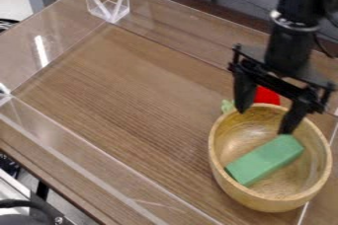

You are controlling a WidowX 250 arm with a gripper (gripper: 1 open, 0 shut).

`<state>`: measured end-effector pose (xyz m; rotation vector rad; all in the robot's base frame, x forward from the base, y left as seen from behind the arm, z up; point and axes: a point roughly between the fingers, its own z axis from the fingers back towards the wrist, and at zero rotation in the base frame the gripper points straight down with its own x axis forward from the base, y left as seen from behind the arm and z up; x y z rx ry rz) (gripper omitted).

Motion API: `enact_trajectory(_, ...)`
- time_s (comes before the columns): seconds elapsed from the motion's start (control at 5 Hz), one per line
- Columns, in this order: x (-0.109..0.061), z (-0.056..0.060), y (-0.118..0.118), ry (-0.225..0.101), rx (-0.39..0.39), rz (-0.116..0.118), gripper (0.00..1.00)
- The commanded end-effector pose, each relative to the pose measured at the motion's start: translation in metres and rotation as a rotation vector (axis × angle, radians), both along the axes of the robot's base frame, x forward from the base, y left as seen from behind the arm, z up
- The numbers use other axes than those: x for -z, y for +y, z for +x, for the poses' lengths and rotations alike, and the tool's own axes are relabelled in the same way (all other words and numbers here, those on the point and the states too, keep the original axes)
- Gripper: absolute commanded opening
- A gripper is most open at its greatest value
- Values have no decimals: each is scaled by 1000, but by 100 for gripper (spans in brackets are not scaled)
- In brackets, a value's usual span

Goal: Remove the green stick from the brown bowl and put it on the table

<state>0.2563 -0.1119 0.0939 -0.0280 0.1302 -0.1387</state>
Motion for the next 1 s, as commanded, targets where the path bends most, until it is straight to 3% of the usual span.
enact_trajectory(0.0,-14,-1,-8,-56,39,-19,100)
enact_trajectory(0.4,-6,-27,-25,-67,38,-9,100)
enact_trajectory(0.8,-13,-9,-7,-140,117,9,100)
